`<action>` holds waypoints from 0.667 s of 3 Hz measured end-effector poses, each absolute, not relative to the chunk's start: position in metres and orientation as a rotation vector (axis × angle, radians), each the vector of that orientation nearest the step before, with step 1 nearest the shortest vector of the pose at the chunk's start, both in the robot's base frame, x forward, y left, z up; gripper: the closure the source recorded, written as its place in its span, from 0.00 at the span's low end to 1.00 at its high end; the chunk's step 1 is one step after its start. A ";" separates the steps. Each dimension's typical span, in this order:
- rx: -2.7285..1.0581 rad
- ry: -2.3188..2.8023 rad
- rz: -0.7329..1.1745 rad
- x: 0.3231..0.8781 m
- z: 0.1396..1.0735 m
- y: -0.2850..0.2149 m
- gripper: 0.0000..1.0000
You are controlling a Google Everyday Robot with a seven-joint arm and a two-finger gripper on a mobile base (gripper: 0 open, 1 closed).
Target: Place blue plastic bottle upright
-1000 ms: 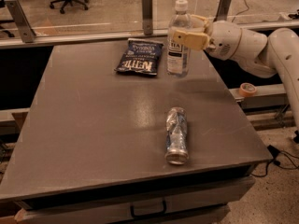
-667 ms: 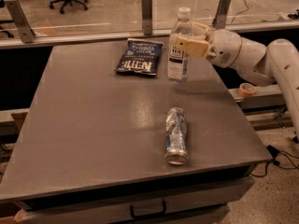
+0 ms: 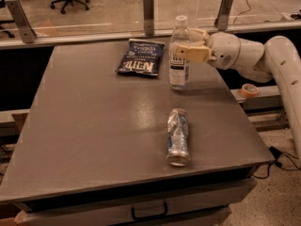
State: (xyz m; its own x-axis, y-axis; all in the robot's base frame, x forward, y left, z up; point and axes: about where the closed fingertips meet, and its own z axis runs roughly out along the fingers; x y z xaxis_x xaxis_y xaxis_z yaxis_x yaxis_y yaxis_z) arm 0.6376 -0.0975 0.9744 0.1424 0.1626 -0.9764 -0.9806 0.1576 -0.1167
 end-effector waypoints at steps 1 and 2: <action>-1.047 1.045 1.116 0.636 0.965 -0.101 0.36; -1.053 1.030 1.126 0.634 0.962 -0.108 0.12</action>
Offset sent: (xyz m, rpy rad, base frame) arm -0.0050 -0.0271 -0.0174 0.0199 -0.0046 0.0479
